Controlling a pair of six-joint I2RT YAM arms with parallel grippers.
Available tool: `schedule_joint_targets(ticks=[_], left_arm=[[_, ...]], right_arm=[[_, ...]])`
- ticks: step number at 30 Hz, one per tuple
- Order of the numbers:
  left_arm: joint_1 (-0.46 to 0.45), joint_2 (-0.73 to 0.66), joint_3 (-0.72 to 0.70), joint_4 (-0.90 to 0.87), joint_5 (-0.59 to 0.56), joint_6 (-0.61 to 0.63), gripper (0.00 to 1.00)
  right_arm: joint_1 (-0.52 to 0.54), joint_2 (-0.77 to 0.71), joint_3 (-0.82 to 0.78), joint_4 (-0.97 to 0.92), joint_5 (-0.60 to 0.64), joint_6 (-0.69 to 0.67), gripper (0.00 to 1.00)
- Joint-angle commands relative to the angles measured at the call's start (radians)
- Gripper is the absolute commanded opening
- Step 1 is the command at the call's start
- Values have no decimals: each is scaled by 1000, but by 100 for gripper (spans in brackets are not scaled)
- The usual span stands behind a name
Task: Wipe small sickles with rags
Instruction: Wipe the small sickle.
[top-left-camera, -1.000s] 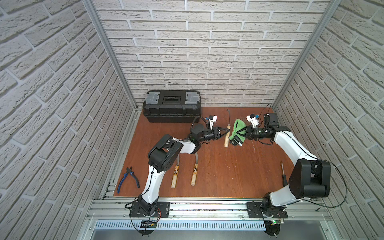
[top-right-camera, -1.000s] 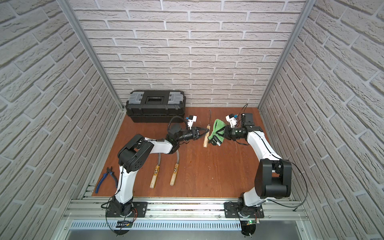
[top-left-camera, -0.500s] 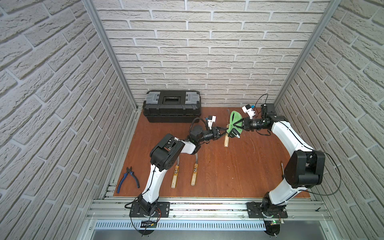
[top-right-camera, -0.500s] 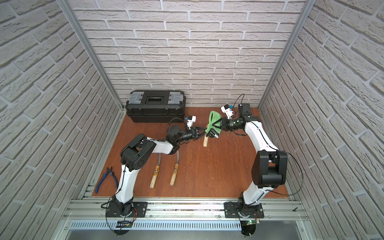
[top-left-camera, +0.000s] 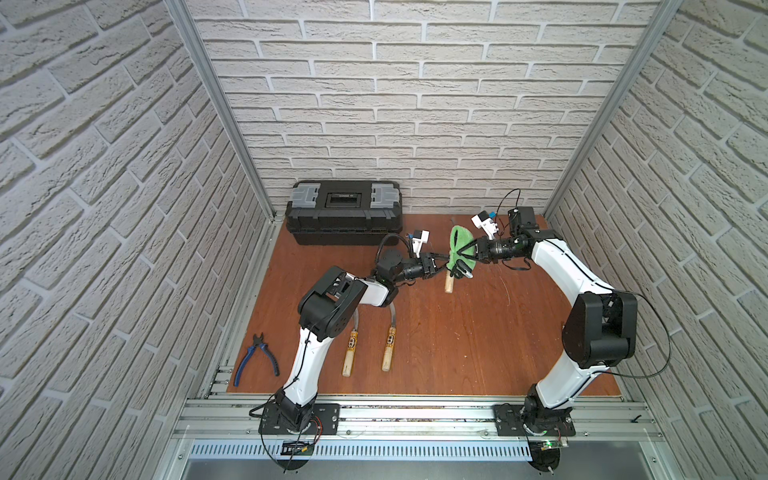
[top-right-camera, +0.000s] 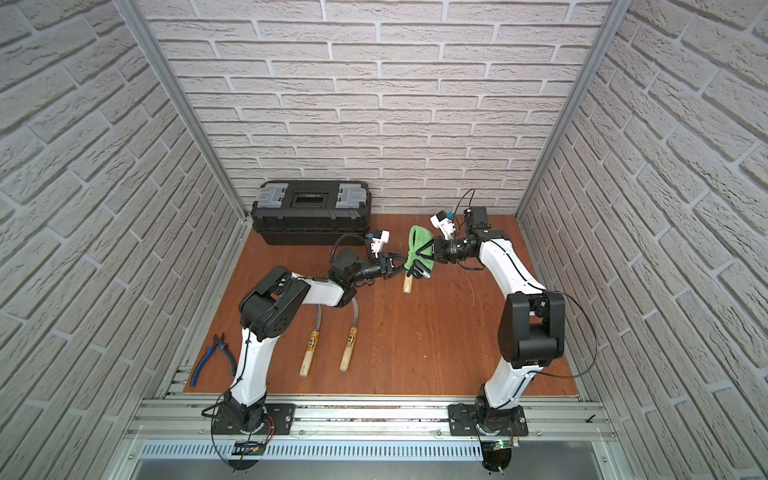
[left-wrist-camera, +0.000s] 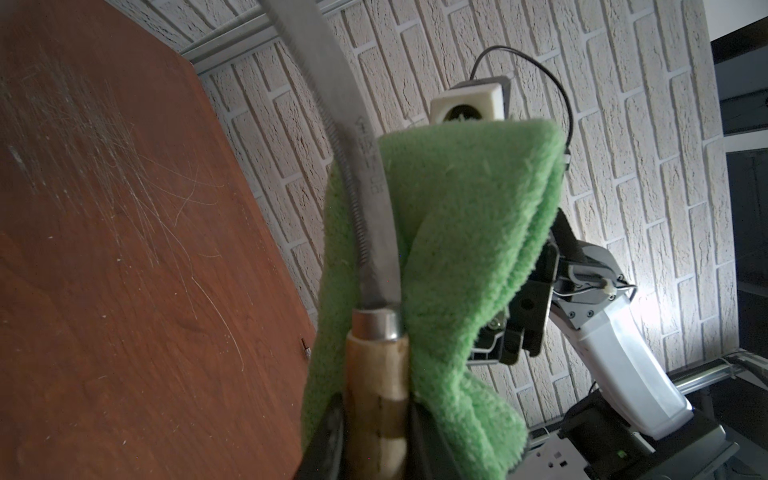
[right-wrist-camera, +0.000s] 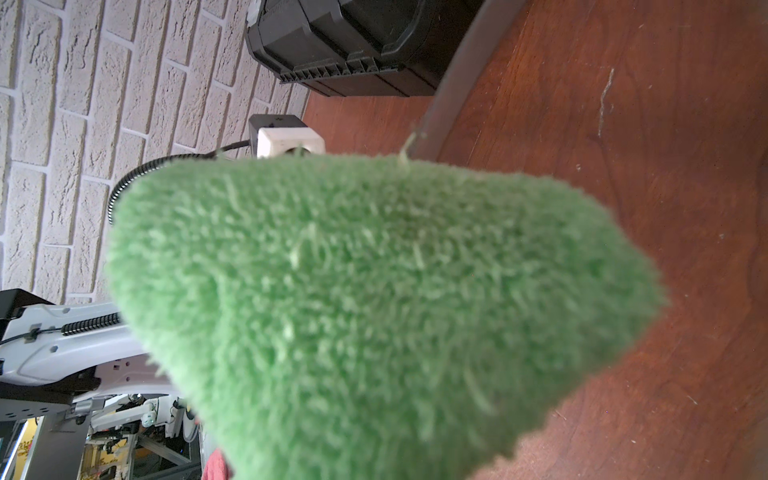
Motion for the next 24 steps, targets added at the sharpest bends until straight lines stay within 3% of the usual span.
schedule_joint_targets(ticks=[1, 24], left_arm=[[-14, -63, 65, 143, 13, 10, 0], [3, -40, 111, 142, -25, 5, 0]], right_arm=[[73, -32, -90, 18, -27, 8, 3], [203, -195, -538, 424, -10, 235, 2]])
